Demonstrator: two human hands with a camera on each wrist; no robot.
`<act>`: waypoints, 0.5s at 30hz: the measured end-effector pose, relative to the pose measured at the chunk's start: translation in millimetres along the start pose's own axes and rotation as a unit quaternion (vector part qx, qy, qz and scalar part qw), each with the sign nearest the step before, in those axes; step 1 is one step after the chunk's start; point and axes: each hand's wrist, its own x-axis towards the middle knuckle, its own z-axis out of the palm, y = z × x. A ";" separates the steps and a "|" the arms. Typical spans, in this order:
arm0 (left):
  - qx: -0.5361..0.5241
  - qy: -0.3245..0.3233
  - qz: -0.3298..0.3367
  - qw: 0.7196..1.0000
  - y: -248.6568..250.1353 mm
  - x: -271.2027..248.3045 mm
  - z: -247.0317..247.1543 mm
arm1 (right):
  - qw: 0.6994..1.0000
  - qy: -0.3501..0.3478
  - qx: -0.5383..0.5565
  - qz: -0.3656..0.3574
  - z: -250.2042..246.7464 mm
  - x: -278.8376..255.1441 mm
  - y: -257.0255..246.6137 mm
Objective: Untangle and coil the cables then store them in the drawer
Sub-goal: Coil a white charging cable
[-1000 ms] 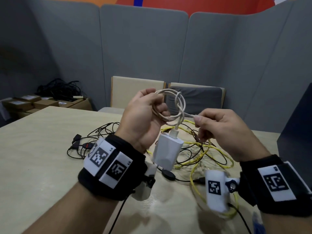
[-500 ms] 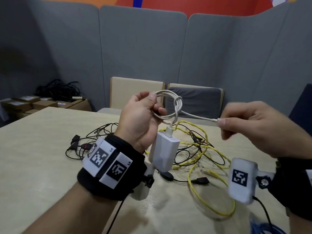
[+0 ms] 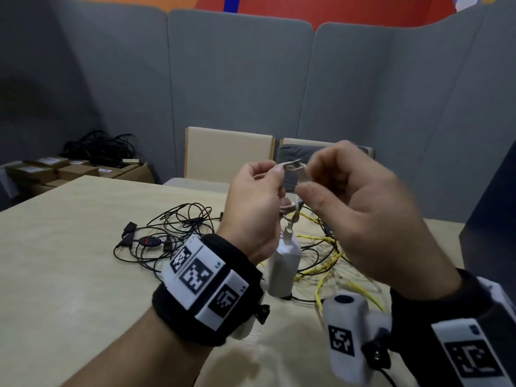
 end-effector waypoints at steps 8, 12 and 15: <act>-0.015 -0.064 0.045 0.997 5.5 -10.7 9.9 | 0.991 0.091 -0.096 -0.001 8.6 2.2 18.5; -0.037 -0.131 0.031 0.990 9.5 -8.5 5.4 | 0.998 0.045 -0.019 0.046 5.7 4.4 23.8; -0.035 -0.180 0.009 0.983 11.0 -6.5 1.1 | 0.995 0.070 0.002 0.070 2.6 6.4 27.3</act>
